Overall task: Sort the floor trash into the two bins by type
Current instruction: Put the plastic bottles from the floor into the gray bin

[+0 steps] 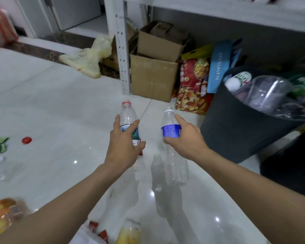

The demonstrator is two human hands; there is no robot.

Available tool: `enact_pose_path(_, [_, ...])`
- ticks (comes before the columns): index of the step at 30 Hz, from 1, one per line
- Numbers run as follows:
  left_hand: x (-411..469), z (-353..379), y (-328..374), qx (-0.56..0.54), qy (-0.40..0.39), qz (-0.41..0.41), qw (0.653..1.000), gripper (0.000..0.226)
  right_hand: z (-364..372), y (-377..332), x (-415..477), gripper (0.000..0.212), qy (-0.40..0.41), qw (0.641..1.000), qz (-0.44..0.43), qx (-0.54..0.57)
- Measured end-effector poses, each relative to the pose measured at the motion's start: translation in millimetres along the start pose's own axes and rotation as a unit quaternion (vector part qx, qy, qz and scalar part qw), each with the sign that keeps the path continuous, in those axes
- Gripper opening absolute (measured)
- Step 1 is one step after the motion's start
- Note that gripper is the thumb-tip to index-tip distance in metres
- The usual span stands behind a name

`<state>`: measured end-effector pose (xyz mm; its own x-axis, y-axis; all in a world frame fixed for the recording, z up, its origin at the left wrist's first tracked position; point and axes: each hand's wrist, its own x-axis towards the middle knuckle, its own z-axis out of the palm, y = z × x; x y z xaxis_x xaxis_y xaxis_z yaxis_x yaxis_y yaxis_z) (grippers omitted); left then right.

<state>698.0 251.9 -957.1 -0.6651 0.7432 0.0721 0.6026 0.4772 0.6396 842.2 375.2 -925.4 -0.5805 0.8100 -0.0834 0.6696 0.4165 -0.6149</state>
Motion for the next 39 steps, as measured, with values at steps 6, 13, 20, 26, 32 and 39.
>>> enact_pose_path(6, [14.8,-13.0,85.2,-0.024,-0.005,0.115,0.993,0.067,-78.4,12.5,-8.4,0.08,0.083,0.994,0.019,0.064])
enact_pose_path(13, [24.1,-9.1,171.9,-0.044,-0.011,0.204,0.978,0.07,-146.2,25.8,-18.1,0.085,0.148,0.985,0.017,0.091])
enact_pose_path(20, [36.4,-0.5,238.5,-0.05,-0.019,0.265,0.963,0.071,-211.1,37.2,-20.0,0.082,0.207,0.973,0.015,0.1])
enact_pose_path(26, [54.7,9.3,275.1,-0.047,-0.038,0.29,0.955,0.07,-254.1,47.1,-20.5,0.068,0.243,0.964,0.044,0.096])
enact_pose_path(32, [72.7,20.3,302.6,-0.032,-0.056,0.294,0.954,0.071,-285.8,57.0,-7.0,0.058,0.247,0.959,0.059,0.124])
enact_pose_path(39, [106.3,36.1,325.2,-0.028,-0.059,0.283,0.957,0.071,-313.2,75.9,21.8,0.049,0.216,0.958,0.126,0.139])
